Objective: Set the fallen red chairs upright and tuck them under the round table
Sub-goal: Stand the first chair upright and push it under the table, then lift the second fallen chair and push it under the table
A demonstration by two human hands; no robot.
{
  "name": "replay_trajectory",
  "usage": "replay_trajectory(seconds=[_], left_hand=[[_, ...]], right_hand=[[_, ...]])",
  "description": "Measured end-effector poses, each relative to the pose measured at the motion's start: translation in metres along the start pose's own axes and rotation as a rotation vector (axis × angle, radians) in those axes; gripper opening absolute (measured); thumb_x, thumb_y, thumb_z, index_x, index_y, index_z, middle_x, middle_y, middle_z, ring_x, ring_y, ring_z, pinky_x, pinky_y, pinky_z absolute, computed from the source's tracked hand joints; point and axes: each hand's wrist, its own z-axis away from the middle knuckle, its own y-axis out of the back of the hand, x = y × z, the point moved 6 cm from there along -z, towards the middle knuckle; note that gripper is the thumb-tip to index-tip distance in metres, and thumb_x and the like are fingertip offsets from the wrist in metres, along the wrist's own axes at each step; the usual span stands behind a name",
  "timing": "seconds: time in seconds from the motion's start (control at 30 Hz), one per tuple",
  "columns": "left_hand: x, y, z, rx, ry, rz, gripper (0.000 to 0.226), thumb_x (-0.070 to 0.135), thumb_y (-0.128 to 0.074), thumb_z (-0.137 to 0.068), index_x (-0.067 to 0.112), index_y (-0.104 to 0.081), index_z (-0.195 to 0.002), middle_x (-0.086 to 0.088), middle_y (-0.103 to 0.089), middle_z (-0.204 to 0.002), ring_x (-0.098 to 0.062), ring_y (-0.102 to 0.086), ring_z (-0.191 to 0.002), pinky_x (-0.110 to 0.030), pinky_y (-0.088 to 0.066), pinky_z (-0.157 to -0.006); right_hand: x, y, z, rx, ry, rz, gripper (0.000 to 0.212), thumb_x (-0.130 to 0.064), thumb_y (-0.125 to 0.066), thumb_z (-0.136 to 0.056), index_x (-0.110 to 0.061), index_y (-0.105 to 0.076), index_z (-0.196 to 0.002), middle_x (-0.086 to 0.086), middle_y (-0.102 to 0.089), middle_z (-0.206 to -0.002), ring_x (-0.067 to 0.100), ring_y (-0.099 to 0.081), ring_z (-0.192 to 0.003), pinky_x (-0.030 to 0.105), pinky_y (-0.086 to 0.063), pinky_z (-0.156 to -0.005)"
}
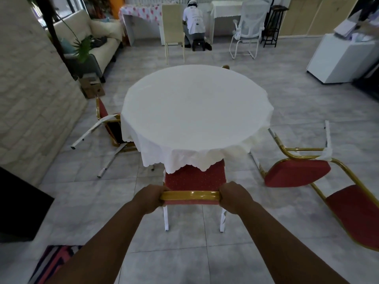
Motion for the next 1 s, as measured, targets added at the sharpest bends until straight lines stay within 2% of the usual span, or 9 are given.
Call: replay_trajectory(seconds=[0.1, 0.17, 0.27, 0.37, 0.47, 0.57, 0.63, 0.7, 1.0], left_hand=[[0.031, 0.009, 0.002, -0.172, -0.010, -0.035, 0.067, 0.048, -0.077, -0.070, 0.025, -0.051, -0.127, -0.003, -0.060, -0.129, -0.017, -0.058, -0.110, -0.031, -0.047, -0.091], [0.077, 0.021, 0.001, -0.208, -0.058, -0.047, 0.099, 0.072, -0.066, -0.058, 0.024, -0.038, -0.140, -0.002, -0.049, -0.142, -0.018, -0.050, -0.123, -0.031, -0.042, -0.099], [0.155, 0.022, -0.021, -0.151, -0.167, -0.003, 0.095, 0.079, -0.059, -0.063, 0.027, -0.037, -0.140, 0.010, -0.049, -0.135, -0.010, -0.049, -0.120, -0.026, -0.040, -0.098], [0.230, -0.001, -0.057, -0.098, -0.238, -0.078, 0.092, 0.079, -0.053, -0.071, 0.024, -0.036, -0.142, -0.001, -0.048, -0.143, -0.017, -0.049, -0.125, -0.032, -0.042, -0.102], [0.298, -0.044, -0.087, -0.122, -0.287, -0.128, 0.078, 0.066, -0.054, -0.081, 0.015, -0.039, -0.138, -0.007, -0.052, -0.138, -0.024, -0.052, -0.122, -0.033, -0.041, -0.095], [0.348, -0.101, -0.118, -0.202, -0.375, -0.180, 0.103, 0.091, -0.030, -0.068, 0.020, -0.030, -0.142, -0.006, -0.042, -0.147, -0.023, -0.043, -0.131, -0.038, -0.038, -0.107], [0.378, -0.142, -0.140, -0.286, -0.466, -0.308, 0.130, 0.099, -0.001, -0.051, 0.014, -0.015, -0.149, -0.009, -0.020, -0.158, -0.024, -0.020, -0.145, -0.043, -0.020, -0.118], [0.416, -0.169, -0.152, -0.353, -0.508, -0.385, 0.138, 0.098, 0.009, -0.044, 0.012, -0.006, -0.150, -0.009, -0.007, -0.160, -0.023, -0.007, -0.147, -0.043, -0.009, -0.121], [0.604, -0.236, -0.261, -0.429, -0.719, -0.464, 0.103, 0.082, -0.004, -0.076, 0.010, -0.009, -0.150, -0.011, -0.009, -0.160, -0.026, -0.007, -0.147, -0.041, -0.009, -0.120]], right_hand=[[0.010, 0.003, 0.012, -0.061, 0.026, -0.151, 0.065, -0.028, -0.074, -0.076, -0.012, -0.047, -0.133, 0.012, -0.062, -0.124, 0.028, -0.059, -0.115, 0.041, -0.050, -0.094], [0.031, 0.015, 0.030, -0.037, 0.005, -0.234, 0.083, -0.036, -0.078, -0.072, -0.013, -0.035, -0.140, 0.012, -0.056, -0.134, 0.026, -0.054, -0.121, 0.040, -0.047, -0.100], [0.092, 0.028, 0.067, 0.033, -0.085, -0.306, 0.082, -0.038, -0.077, -0.074, -0.015, -0.036, -0.141, 0.006, -0.049, -0.142, 0.023, -0.048, -0.127, 0.034, -0.040, -0.103], [0.181, 0.022, 0.116, 0.022, -0.279, -0.306, 0.087, -0.048, -0.068, -0.080, -0.016, -0.024, -0.147, 0.005, -0.032, -0.154, 0.021, -0.030, -0.140, 0.031, -0.026, -0.112], [0.264, 0.007, 0.168, 0.022, -0.466, -0.344, 0.077, -0.047, -0.062, -0.085, -0.013, -0.028, -0.145, 0.008, -0.037, -0.151, 0.023, -0.034, -0.137, 0.033, -0.030, -0.110], [0.337, -0.018, 0.222, -0.032, -0.670, -0.384, 0.078, -0.049, -0.058, -0.086, -0.010, -0.026, -0.145, 0.012, -0.038, -0.149, 0.027, -0.036, -0.136, 0.036, -0.033, -0.109], [0.380, -0.035, 0.253, -0.056, -0.775, -0.413, 0.077, -0.051, -0.056, -0.087, -0.008, -0.027, -0.144, 0.014, -0.038, -0.149, 0.027, -0.036, -0.136, 0.037, -0.034, -0.109], [0.417, -0.046, 0.279, -0.057, -0.865, -0.439, 0.073, -0.050, -0.055, -0.088, -0.008, -0.031, -0.141, 0.014, -0.040, -0.146, 0.027, -0.038, -0.134, 0.036, -0.035, -0.108], [0.573, -0.030, 0.321, -0.021, -1.105, -0.450, 0.071, -0.046, -0.047, -0.094, -0.006, -0.019, -0.145, 0.012, -0.027, -0.154, 0.026, -0.018, -0.144, 0.039, -0.023, -0.116]])
